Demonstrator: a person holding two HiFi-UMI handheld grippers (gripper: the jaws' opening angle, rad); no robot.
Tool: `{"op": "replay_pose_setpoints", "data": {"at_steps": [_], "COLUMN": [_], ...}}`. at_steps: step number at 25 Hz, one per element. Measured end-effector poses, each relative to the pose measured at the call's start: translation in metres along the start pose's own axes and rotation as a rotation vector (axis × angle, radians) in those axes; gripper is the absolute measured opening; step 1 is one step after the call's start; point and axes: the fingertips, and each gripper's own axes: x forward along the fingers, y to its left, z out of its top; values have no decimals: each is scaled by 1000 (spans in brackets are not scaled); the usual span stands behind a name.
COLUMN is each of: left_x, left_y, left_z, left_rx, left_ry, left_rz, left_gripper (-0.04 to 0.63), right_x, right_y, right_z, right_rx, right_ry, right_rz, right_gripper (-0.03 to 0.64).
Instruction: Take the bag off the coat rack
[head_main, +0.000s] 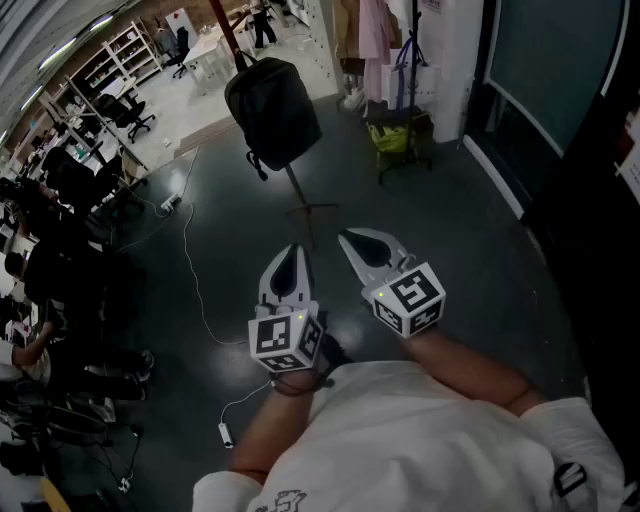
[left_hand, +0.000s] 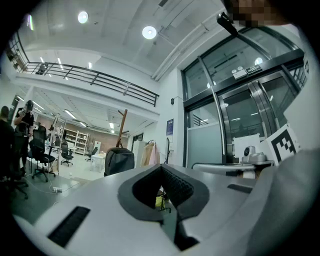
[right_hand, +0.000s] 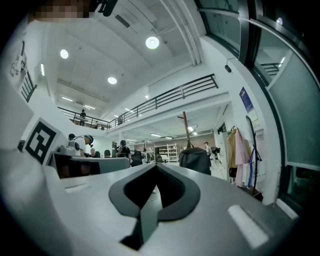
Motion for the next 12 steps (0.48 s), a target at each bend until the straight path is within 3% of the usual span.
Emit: {"op": "replay_pose_setpoints", "data": {"at_steps": [12], "left_x": [30], "left_y": [41], "left_z": [-1], "left_rx": [-16], "left_ry": [4], "left_rz": [5], "left_gripper": [6], "right_x": [41], "right_y": [-11], "right_z": [-3], "right_rx": [13], "right_ry": [-6], "right_rz": [-2], "right_gripper": [-2]}}
